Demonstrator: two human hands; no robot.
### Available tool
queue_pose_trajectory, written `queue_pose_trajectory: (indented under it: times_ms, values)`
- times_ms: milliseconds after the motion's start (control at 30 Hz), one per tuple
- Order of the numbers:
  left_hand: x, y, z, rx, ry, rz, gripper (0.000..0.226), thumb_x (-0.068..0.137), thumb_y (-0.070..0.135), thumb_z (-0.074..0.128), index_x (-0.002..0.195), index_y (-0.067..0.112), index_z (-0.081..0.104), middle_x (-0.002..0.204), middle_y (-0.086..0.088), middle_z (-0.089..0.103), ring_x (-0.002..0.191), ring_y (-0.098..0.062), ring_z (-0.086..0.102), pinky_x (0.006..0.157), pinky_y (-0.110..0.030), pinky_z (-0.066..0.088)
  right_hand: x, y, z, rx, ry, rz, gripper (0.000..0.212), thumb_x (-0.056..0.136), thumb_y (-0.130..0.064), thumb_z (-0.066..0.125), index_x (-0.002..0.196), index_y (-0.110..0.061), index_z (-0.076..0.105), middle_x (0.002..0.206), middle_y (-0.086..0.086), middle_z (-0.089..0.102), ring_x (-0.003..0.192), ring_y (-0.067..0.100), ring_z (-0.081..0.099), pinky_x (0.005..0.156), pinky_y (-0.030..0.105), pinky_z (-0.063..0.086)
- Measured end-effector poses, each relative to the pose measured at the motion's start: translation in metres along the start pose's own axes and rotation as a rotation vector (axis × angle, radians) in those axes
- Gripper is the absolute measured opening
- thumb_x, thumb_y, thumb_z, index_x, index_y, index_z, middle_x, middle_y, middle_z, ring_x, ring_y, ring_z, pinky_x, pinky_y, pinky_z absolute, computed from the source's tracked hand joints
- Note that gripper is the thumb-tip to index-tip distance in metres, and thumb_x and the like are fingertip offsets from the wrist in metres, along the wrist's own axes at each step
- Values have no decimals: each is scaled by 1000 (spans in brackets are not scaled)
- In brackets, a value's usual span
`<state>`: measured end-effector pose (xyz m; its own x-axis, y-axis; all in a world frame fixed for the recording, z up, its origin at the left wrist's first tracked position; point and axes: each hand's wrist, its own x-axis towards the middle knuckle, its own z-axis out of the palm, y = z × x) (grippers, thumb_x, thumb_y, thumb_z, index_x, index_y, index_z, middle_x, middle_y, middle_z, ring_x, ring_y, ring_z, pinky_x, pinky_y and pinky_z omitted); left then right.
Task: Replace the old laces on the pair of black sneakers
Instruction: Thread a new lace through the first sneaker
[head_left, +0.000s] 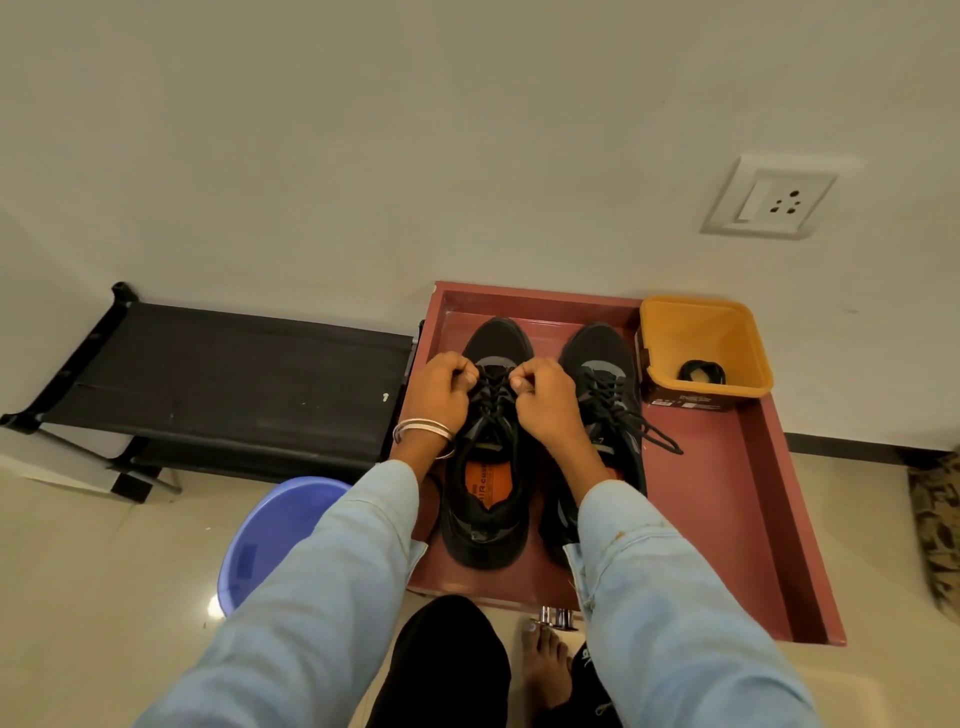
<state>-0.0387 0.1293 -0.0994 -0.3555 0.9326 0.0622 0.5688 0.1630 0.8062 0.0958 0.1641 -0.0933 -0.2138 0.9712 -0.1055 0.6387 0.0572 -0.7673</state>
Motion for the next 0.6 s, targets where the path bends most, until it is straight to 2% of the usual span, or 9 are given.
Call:
queue_pose_trajectory:
  times_ms: [67,167,233,300,367,467,533,600]
  values:
    - [0,0,-1,-84,-15,-45,10,89,1,56,88,6,65,84,1,62,80,-13,58,74,-18,44,4,2,-3,96,-25,69,14,95,-2,48,95,-5,62,103,7,59,91,17,52,78,30,41]
    - [5,-2,-5,-135,-15,-71,13,88,4,59,88,13,68,80,4,64,70,-9,58,73,-27,52,9,3,-10,226,42,70,20,93,-3,54,86,-19,62,84,1,63,81,19,61,80,40,54]
    - [8,-1,-7,-112,-24,-48,17,84,3,63,86,18,70,80,4,65,70,-13,60,75,-34,55,12,2,-12,142,59,-35,17,89,-1,60,89,-16,68,76,-2,62,73,15,60,76,35,54]
    - [12,1,-7,-7,-41,3,14,79,6,69,84,19,72,85,1,67,77,-19,62,79,-38,54,14,-2,-10,-54,40,-148,14,88,-2,63,94,-11,71,80,0,62,75,14,58,74,30,49]
    - [15,6,-7,137,-70,50,9,80,12,70,86,18,73,90,-1,65,83,-19,61,80,-35,51,17,-5,-9,-215,20,-199,13,89,-5,62,96,-12,72,90,5,60,82,18,57,71,28,45]
    - [17,10,-8,311,-102,161,11,86,13,61,92,15,70,94,-3,59,83,-17,54,67,-26,40,17,-8,-10,-326,2,-222,17,91,-3,55,96,-11,69,90,3,48,80,18,49,66,26,35]
    - [16,11,-5,370,-116,205,15,90,7,53,94,10,67,96,-4,55,79,-17,50,58,-21,29,15,-8,-9,-343,-1,-215,18,91,1,49,94,-9,64,90,2,44,78,20,47,64,28,34]
    - [16,10,-1,337,-110,182,15,90,4,51,91,8,65,93,-2,51,77,-14,46,52,-17,24,12,-9,-7,-263,17,-175,21,87,6,45,89,-6,61,92,5,46,82,25,51,67,32,39]
